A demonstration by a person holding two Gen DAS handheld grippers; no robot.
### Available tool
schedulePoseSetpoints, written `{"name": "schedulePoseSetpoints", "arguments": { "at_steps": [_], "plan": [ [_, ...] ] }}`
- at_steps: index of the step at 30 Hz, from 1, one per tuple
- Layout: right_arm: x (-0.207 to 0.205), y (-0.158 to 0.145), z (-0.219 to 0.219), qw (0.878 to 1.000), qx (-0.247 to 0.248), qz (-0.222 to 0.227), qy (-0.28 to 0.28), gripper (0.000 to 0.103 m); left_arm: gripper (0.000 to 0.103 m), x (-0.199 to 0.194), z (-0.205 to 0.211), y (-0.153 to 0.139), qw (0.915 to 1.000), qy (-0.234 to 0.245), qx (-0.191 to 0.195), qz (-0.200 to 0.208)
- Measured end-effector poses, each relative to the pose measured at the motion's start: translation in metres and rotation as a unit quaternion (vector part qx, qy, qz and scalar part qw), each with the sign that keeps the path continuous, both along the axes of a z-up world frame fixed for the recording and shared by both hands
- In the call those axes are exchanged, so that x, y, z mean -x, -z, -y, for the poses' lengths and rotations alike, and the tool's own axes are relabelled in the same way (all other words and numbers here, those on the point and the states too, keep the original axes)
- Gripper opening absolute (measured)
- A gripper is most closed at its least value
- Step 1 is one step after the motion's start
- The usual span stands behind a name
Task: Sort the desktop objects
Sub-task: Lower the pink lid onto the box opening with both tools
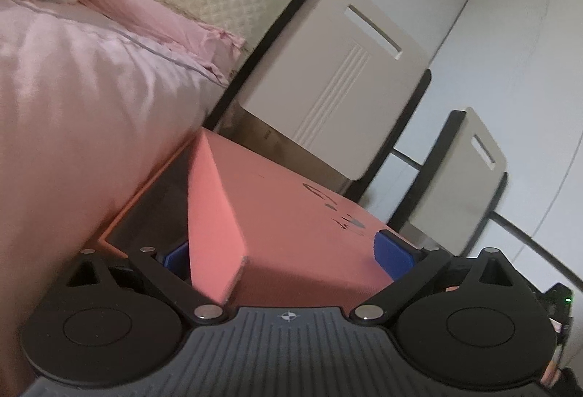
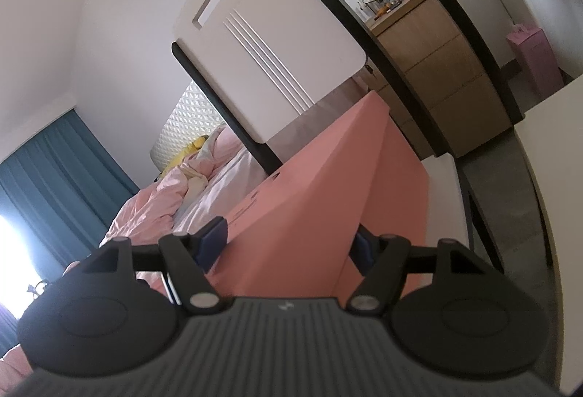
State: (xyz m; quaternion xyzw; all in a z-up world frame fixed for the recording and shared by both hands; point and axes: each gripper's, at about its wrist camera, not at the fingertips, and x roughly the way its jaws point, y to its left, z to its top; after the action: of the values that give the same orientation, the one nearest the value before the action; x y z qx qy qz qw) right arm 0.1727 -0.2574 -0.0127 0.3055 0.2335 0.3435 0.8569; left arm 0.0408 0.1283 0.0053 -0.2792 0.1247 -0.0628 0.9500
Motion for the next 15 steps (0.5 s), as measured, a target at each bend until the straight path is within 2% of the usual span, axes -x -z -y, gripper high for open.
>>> {"name": "schedulePoseSetpoints", "arguments": {
  "at_steps": [9,10,12,13,15],
  "plan": [
    [0.001,0.003,0.0,1.0,-0.003,-0.012,-0.001,0.07,0.101,0.005,0.011,-0.002,0.998,-0.054,-0.032,0.0],
    [0.001,0.004,0.0,1.0,-0.002,-0.013,-0.001,0.07,0.101,0.007,0.015,-0.003,0.9955,-0.077,-0.056,0.004],
    [0.002,0.003,-0.001,1.0,0.01,-0.01,0.003,0.067,0.101,0.013,0.029,-0.007,0.9815,-0.134,-0.135,0.026],
    [0.003,0.002,0.0,1.0,0.008,-0.008,0.002,0.067,0.102,0.014,0.033,-0.008,0.9775,-0.142,-0.153,0.031],
    [0.004,0.001,0.001,1.0,0.005,-0.003,0.001,0.067,0.103,0.011,0.034,-0.006,0.9803,-0.125,-0.151,0.026]
  ]
}}
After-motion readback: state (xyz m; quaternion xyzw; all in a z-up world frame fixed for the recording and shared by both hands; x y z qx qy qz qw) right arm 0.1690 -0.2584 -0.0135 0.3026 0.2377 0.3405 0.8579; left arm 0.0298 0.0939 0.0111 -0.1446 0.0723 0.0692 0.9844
